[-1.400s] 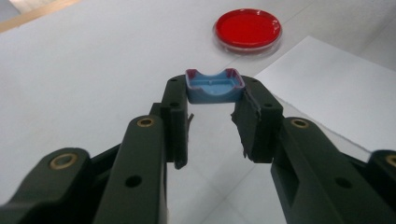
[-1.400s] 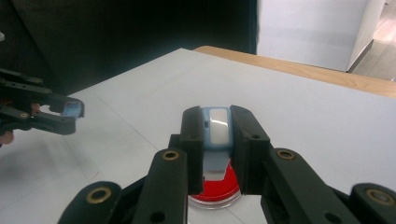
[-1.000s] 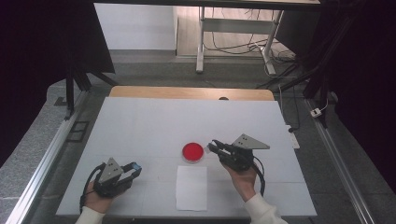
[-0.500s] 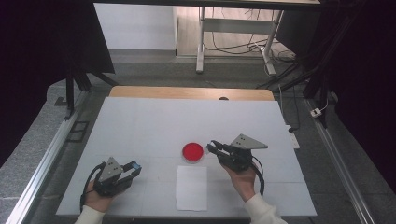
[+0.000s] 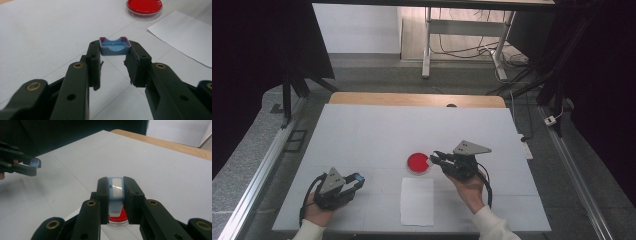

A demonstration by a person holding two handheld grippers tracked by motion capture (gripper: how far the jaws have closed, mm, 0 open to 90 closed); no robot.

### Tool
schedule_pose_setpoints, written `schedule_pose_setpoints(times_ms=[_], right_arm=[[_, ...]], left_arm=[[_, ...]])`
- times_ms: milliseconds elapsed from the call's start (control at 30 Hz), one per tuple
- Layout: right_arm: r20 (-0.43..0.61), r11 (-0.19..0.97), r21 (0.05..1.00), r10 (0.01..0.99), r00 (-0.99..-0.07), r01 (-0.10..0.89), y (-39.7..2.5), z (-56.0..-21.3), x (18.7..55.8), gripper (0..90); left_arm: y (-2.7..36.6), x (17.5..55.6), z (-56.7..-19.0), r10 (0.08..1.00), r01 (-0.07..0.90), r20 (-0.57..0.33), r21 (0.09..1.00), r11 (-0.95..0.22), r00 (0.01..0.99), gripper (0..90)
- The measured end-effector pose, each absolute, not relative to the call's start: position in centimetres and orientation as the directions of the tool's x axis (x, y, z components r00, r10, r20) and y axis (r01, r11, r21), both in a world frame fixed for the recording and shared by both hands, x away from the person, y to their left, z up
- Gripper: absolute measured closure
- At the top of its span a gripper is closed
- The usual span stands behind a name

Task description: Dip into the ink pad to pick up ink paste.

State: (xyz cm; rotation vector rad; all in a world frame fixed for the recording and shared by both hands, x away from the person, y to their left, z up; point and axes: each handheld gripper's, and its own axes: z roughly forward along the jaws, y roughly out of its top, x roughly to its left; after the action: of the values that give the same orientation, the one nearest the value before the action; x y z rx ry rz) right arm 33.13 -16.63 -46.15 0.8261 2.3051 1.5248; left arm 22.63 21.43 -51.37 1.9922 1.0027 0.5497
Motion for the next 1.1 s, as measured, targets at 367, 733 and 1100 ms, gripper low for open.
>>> schedule_pose_setpoints(times_ms=[367, 733, 1100], right_arm=[[0.071, 0.353, 0.874, 0.588, -0.806, 0.335, -15.7, -46.7, 34.4, 75.3], [0.076, 0.378, 0.857, 0.58, -0.811, 0.35, -14.3, -47.1, 36.1, 75.3], [0.079, 0.398, 0.841, 0.58, -0.811, 0.366, -12.9, -47.8, 37.4, 75.3]], left_arm=[[21.5, 22.7, -51.4, 0.81, 0.454, 0.019, 0.82, -0.349, 0.587, 65.3], [21.6, 22.8, -51.4, 0.81, 0.458, 0.015, 0.819, -0.347, 0.586, 65.3], [21.6, 22.8, -51.4, 0.809, 0.456, 0.015, 0.82, -0.346, 0.588, 65.3]])
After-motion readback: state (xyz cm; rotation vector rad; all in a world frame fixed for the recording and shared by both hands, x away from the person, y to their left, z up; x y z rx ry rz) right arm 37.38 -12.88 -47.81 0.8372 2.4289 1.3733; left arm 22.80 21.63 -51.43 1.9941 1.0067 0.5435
